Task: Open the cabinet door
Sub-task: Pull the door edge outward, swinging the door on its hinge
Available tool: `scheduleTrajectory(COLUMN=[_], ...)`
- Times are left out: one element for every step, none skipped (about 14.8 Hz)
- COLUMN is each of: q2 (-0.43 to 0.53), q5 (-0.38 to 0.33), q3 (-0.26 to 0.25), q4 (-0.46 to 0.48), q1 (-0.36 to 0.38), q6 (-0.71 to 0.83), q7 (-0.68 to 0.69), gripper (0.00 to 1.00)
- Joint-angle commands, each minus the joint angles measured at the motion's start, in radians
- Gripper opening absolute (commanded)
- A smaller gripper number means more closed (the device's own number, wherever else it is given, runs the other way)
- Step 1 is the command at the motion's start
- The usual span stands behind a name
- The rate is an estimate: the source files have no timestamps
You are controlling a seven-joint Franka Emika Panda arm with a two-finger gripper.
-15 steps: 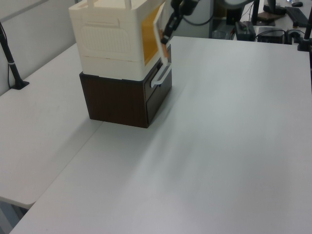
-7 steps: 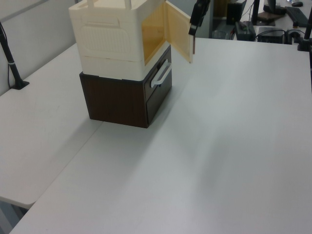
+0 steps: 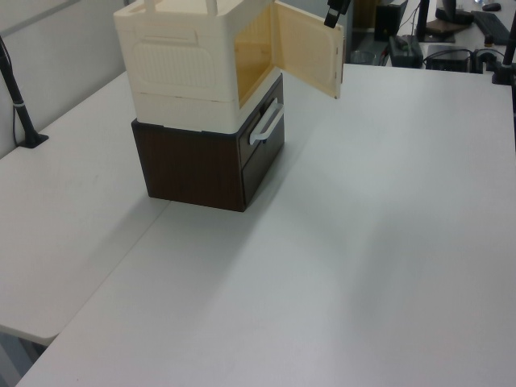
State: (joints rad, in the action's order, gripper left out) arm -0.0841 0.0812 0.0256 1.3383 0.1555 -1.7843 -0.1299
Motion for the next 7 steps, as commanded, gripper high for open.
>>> scheduleTrajectory(q2=[-0.008,-0.019,-0.035,-0.043,-0.045,-0.043,-0.042], q5=[-0.017,-0.017,-0.018,-0.018,-0.02,-0.02,-0.018], q3=[0.004,0.007,0.008,0.007,0.007,0.005,0.005], q4=[-0.004,-0.001,0.001,0.004,0.005,0.005,0.007], q1=[0.003,0.003,0.004,0.003,0.001,-0.005,-0.017], q6=[-0.079,-0.095,-0.121,-0.124,-0.124,-0.122,-0.113], q7=[0.013,0.013,0.015,0.019,0.021,0.022,0.026], gripper=[0.84,0.84,0.84,0.84,0.84,0.84,0.84])
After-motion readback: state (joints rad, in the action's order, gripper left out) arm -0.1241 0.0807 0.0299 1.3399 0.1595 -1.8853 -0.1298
